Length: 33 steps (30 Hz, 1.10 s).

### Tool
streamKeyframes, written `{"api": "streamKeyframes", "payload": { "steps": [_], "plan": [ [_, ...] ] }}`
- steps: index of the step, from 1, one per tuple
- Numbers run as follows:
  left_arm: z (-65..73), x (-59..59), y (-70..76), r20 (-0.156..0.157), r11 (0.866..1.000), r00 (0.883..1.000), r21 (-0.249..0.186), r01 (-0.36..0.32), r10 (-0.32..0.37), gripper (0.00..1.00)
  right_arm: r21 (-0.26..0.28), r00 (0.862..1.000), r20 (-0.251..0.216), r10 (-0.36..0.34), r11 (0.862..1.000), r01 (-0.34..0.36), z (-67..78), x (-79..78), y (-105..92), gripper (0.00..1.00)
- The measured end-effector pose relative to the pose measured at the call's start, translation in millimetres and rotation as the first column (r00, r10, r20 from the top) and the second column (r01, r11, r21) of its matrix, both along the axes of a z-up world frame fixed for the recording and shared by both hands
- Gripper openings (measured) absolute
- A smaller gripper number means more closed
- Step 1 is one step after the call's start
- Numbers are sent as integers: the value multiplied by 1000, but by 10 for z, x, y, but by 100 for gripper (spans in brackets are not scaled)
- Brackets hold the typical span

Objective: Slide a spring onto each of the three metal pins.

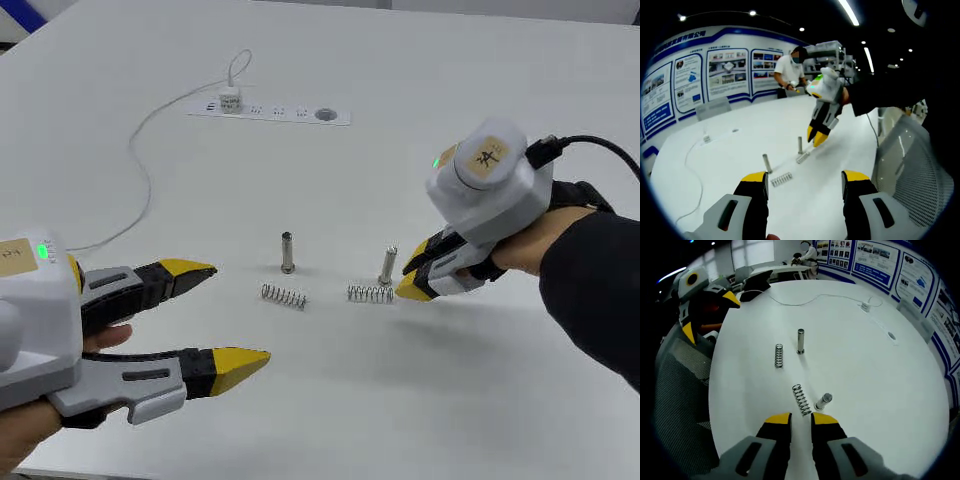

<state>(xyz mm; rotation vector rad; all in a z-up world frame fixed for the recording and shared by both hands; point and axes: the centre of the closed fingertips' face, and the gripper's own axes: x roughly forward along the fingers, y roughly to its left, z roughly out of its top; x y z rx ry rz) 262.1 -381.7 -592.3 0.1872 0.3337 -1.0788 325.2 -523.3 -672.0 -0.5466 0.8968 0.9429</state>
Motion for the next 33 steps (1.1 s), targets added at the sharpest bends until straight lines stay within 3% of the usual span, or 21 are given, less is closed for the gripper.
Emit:
{"api": "streamKeyframes", "payload": {
  "steps": [6, 14, 33],
  "plan": [
    [-6, 4, 10, -2, 1000, 1000, 0, -5, 5, 61, -20, 1000, 11, 14, 1000, -14, -161, 61, 17, 16],
    [-13, 8, 23, -5, 1000, 1000, -3, -11, 11, 61, -27, 1000, 3, 30, 999, -30, -273, 100, 30, 16],
    [-31, 7, 40, -10, 1000, 1000, -9, -18, 18, 60, -35, 998, -45, 36, 999, -38, -379, 46, 33, 13]
  ]
}}
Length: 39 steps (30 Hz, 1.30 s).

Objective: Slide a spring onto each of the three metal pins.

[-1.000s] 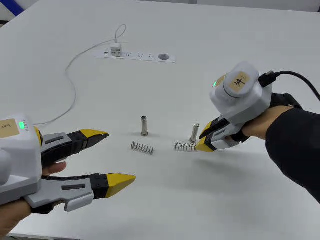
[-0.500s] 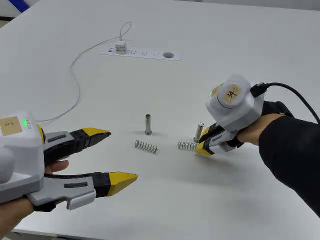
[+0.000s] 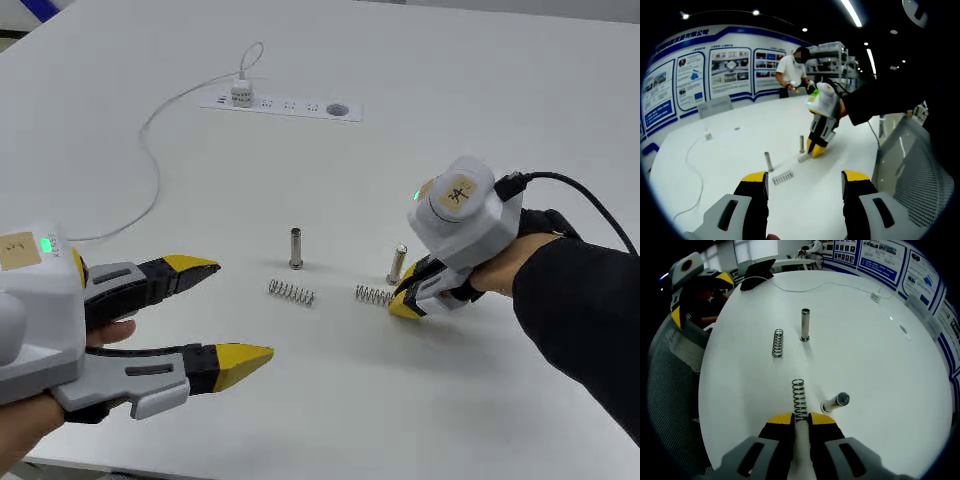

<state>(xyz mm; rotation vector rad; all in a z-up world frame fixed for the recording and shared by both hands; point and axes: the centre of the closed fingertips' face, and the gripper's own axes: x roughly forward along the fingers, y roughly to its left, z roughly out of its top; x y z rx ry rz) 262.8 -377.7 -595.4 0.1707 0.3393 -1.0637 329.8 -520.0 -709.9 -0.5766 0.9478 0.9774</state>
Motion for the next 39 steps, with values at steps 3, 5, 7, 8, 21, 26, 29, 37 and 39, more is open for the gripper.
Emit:
{"api": "streamKeyframes", "payload": {
  "steps": [3, 5, 7, 8, 21, 26, 29, 37, 39],
  "plan": [
    [-4, -6, -12, 1, 1000, 1000, 5, 5, -5, 60, 7, 1000, -2, -1, 1000, 1, 1, 10, 14, 12],
    [-1, -6, -20, 1, 1000, 1000, 6, 7, -7, 60, 10, 1000, -2, 1, 1000, -1, 2, 7, 24, 12],
    [2, -6, -24, 1, 1000, 1000, 7, 8, -8, 60, 13, 1000, -3, 2, 1000, -1, 0, 8, 28, 12],
    [3, -7, -26, 2, 1000, 1000, 8, 9, -9, 60, 13, 1000, -4, 1, 1000, -1, 0, 7, 29, 12],
    [-84, 1, -94, 3, 996, 998, 57, 62, -62, 60, 6, 999, -34, 7, 1000, -7, 5, -109, 4, 11],
    [-151, 27, -173, 8, 990, 994, 93, 108, -109, 59, -3, 998, -44, 35, 999, -35, 92, -223, 20, 11],
    [-211, 50, -231, 2, 985, 991, 109, 136, -137, 58, 0, 997, -44, 66, 998, -66, 195, -298, 69, 11],
    [-339, 63, -447, -5, 964, 975, 147, 222, -223, 55, 31, 986, -60, 154, 988, -152, 480, -521, 268, 11],
    [-368, 35, -499, -3, 956, 968, 158, 248, -251, 53, 36, 981, -62, 183, 983, -181, 542, -570, 319, 11]
  ]
}}
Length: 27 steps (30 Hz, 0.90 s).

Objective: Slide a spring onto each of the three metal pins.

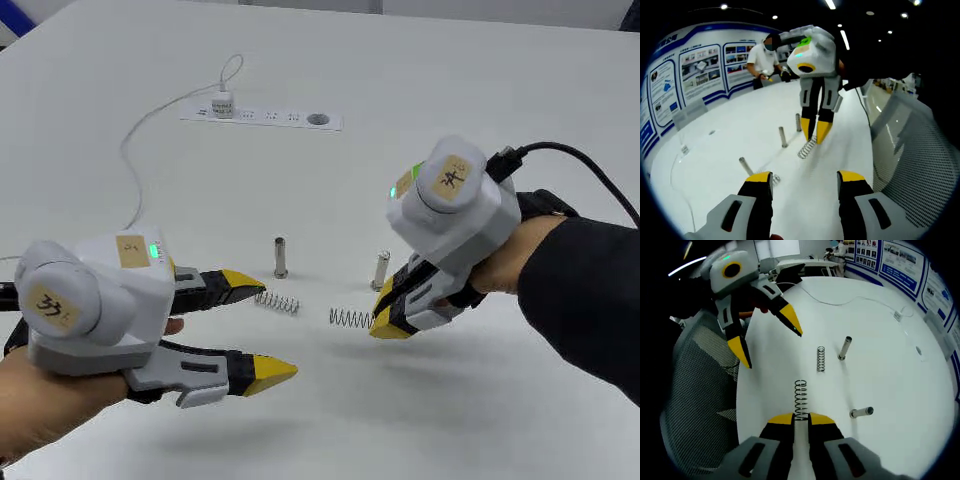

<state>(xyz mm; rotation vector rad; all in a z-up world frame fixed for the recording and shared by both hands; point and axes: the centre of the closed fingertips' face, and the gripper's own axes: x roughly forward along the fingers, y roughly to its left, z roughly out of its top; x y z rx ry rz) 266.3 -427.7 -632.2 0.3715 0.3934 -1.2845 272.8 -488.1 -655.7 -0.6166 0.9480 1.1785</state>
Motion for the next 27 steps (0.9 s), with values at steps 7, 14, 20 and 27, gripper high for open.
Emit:
{"api": "streamKeyframes", "payload": {
  "steps": [7, 14, 20, 27],
  "plan": [
    [-94, -100, -144, 10, 997, 997, 34, 75, -76, 49, 7, 997, -16, 69, 998, -69, 109, -128, 145, 11],
    [-149, -192, -245, 29, 988, 989, 57, 145, -147, 43, -19, 993, -37, 114, 993, -115, 90, -217, 194, 11],
    [-150, -220, -280, 46, 983, 983, 63, 175, -178, 33, -30, 990, -52, 129, 991, -130, 84, -264, 200, 11],
    [-135, -200, -304, 83, 980, 978, 71, 187, -193, 18, -36, 988, -68, 137, 990, -140, 87, -300, 206, 11]
  ]
}}
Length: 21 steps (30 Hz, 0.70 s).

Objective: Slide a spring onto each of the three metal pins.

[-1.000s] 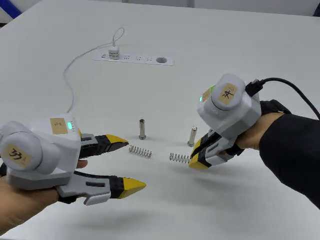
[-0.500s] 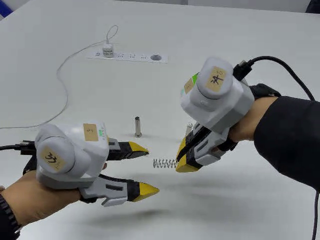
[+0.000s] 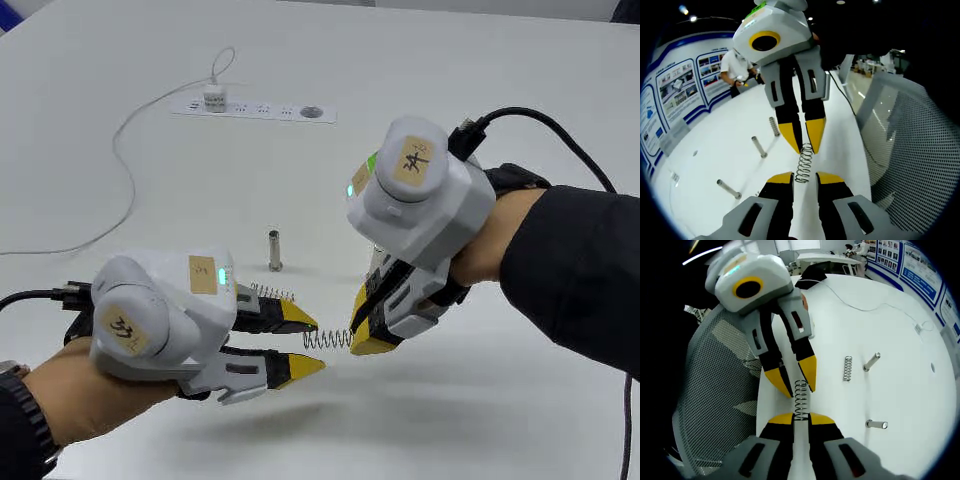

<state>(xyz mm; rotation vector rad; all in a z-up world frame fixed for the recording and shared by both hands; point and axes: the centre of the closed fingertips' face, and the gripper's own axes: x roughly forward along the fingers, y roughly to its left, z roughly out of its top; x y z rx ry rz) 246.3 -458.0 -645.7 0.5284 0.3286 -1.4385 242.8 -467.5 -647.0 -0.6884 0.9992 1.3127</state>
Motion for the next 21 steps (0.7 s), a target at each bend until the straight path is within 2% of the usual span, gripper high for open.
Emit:
{"api": "streamKeyframes", "payload": {
  "steps": [4, 9, 21],
  "plan": [
    [0, 19, -1, 22, 1000, 1000, 6, 2, -2, 13, 6, 1000, -1, 3, 1000, -3, 23, -14, 27, 11],
    [-11, 36, 6, 24, 1000, 1000, 9, -4, 4, 12, 21, 1000, 25, 0, 1000, -1, 117, 11, 52, 11],
    [24, 85, 8, -14, 999, 999, -24, -43, 42, 11, 104, 994, 107, -10, 995, -1, 384, 63, 261, 11]
  ]
}}
